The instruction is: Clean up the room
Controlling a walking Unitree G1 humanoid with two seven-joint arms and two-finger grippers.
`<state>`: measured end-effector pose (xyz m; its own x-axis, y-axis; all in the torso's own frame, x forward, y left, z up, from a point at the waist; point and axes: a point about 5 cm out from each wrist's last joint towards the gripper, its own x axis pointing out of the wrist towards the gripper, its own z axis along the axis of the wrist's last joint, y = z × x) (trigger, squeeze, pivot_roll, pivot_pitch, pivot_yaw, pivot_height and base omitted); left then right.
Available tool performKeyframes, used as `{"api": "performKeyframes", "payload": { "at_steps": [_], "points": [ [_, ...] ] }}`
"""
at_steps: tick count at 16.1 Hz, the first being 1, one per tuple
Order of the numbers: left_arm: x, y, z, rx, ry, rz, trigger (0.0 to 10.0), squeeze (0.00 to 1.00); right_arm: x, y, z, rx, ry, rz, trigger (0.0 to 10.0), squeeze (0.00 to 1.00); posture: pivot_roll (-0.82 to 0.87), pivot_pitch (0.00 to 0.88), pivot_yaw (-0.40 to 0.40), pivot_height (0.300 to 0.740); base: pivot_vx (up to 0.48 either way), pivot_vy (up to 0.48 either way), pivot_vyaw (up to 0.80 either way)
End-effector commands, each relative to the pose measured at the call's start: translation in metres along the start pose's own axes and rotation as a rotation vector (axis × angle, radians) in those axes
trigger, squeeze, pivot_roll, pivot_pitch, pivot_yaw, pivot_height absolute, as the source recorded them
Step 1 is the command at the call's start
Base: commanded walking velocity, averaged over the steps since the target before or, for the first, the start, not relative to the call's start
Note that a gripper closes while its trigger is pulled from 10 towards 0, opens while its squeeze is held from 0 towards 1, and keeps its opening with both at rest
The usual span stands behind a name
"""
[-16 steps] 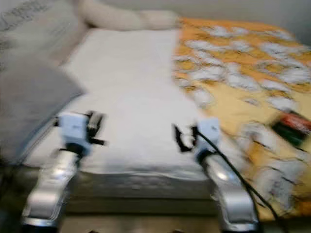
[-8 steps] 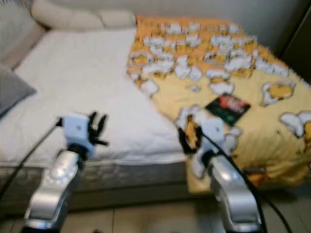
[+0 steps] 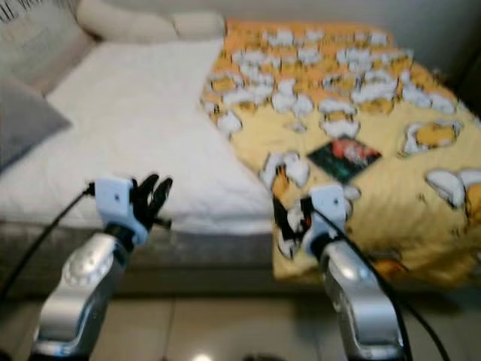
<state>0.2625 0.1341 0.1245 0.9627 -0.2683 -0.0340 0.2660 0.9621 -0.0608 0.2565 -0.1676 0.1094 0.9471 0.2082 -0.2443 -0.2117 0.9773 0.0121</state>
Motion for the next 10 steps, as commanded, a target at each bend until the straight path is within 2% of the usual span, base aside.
{"api": "performKeyframes", "payload": {
  "at_steps": [1,2,3,4,6,7,10],
  "points": [
    [-0.0002,0.0011,0.0047,-0.015,-0.004,-0.012,10.0,1.00,0.0012,0.0002,0.0030,0.003,-0.005,0.011,10.0,0.40,-0.07,0.000,0.010,0.740,0.000,0.000,0.00],
    [-0.0004,0.0009,0.0043,-0.019,0.000,-0.018,10.0,1.00,0.0014,0.0005,0.0030,0.003,-0.005,0.012,10.0,0.40,-0.07,0.000,0.009,0.740,0.000,0.000,0.00],
    [-0.0008,0.0006,0.0045,-0.018,-0.001,-0.023,10.0,1.00,0.0016,0.0009,0.0030,0.006,-0.004,0.015,10.0,0.88,-0.07,0.000,0.008,0.740,0.000,0.000,0.00],
    [-0.0016,0.0005,0.0048,-0.013,-0.002,-0.028,10.0,1.00,0.0016,0.0015,0.0028,0.013,-0.001,0.021,10.0,1.00,-0.07,0.000,0.007,0.740,0.000,0.000,0.00],
    [-0.0023,0.0008,0.0046,-0.012,-0.001,-0.030,10.0,1.00,0.0016,0.0016,0.0027,0.014,0.001,0.021,10.0,1.00,-0.07,0.000,0.005,0.740,0.000,0.000,0.00],
    [-0.0025,0.0027,0.0047,0.009,-0.001,-0.024,10.0,1.00,0.0019,0.0006,0.0031,0.009,0.005,0.016,10.0,1.00,-0.07,0.000,0.001,0.740,0.000,0.000,-0.80],
    [-0.0028,0.0041,0.0050,0.021,-0.002,-0.025,10.0,1.00,0.0028,-0.0009,0.0043,0.003,0.004,0.012,10.0,1.00,-0.07,0.000,-0.002,0.740,0.274,0.000,-0.80]
  ]
}}
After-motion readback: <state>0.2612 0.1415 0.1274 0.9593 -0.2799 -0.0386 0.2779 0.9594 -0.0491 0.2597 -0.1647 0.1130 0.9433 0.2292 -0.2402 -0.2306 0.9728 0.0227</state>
